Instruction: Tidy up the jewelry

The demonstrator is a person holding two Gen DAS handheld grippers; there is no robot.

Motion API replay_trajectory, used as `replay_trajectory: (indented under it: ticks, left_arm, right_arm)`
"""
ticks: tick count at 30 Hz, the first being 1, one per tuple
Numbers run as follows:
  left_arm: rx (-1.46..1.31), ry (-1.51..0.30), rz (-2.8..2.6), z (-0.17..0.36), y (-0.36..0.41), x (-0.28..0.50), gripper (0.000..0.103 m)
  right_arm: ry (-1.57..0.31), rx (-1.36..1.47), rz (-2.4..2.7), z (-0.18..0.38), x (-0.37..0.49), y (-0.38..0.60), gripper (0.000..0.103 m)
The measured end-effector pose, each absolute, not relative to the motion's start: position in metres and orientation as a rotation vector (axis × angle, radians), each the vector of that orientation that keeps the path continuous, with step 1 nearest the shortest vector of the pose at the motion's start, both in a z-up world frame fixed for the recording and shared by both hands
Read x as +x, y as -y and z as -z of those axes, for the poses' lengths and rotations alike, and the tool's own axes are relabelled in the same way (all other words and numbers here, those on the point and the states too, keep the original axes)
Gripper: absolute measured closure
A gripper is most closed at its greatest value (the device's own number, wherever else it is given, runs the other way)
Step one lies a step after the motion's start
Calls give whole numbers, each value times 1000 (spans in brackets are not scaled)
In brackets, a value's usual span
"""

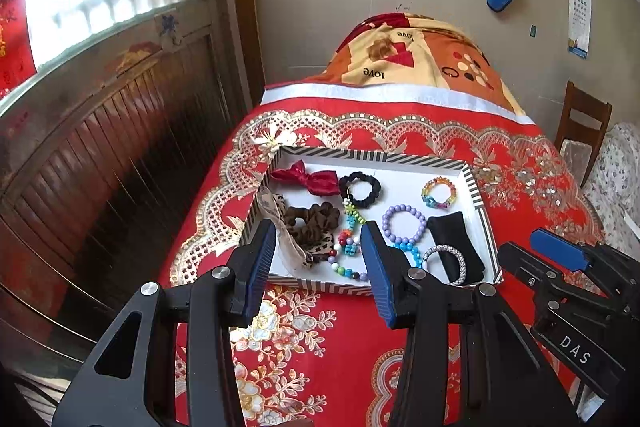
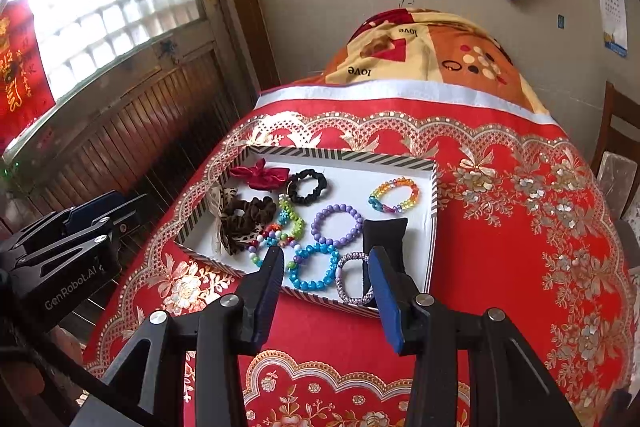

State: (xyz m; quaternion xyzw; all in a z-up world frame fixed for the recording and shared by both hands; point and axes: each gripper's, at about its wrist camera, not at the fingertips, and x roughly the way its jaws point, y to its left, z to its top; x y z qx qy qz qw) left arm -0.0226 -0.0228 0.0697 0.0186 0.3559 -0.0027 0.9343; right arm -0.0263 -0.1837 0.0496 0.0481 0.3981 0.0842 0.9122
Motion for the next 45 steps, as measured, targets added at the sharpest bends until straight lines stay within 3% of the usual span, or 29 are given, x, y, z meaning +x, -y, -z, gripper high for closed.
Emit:
replay_trajectory:
  ticks: [24,30,45]
  left_arm:
    - [30,-707,7,-79,28,-24,59]
    - [29,-707,6,-78,27,-24,59]
    - [24,-720,8,-75,23,-23,59]
  right_arm:
    - [-809,89,-166,-56,-26,188,59]
    - [-806,86,-164,-55,-25,186,48]
    - [-822,80,-169,-51,-23,182,48]
